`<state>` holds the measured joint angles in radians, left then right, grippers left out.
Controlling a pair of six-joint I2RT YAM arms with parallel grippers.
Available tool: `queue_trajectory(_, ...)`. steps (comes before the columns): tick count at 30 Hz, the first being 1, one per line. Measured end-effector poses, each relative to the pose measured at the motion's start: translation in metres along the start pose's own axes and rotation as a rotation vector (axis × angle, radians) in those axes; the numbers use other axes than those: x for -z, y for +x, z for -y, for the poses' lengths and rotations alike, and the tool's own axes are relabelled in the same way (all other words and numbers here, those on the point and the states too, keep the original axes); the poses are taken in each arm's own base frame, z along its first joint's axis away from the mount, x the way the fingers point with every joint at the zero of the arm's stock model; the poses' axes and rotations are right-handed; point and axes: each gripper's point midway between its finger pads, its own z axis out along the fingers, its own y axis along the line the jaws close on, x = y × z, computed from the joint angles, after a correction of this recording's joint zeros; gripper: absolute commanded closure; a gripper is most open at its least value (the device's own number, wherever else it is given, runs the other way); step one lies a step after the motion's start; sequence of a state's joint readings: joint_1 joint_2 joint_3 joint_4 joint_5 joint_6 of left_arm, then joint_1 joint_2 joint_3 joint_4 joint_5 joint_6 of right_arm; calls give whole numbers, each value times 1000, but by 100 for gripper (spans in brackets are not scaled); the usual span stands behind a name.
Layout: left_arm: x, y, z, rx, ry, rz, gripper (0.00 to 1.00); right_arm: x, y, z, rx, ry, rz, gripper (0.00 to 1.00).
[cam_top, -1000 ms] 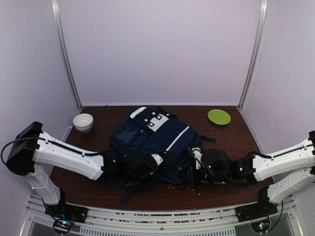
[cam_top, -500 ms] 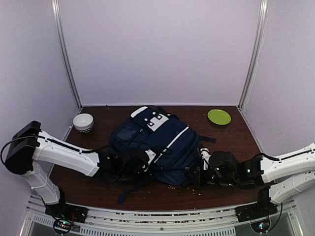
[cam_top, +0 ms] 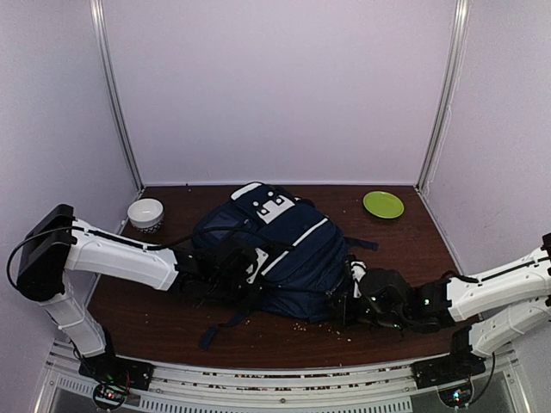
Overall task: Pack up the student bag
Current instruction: Zip the student bag at the center of the board.
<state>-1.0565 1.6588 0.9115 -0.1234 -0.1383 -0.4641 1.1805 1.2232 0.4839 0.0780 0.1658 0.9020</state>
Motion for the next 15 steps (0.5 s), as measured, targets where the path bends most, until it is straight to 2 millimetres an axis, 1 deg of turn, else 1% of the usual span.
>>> queue_trajectory(5,-9,-10,-10,-26,-10,-27,100,-8,-1,-1,-14,3,13,100)
queue_trajectory(10,-17,-19,-23,-48,-25,-42,100,-20,-5,-6,-17,15,22,100)
queue_trajectory(15,-16,-21,-32,-60,-34,-32,100,-25,-10,-12,-13,13,27,100)
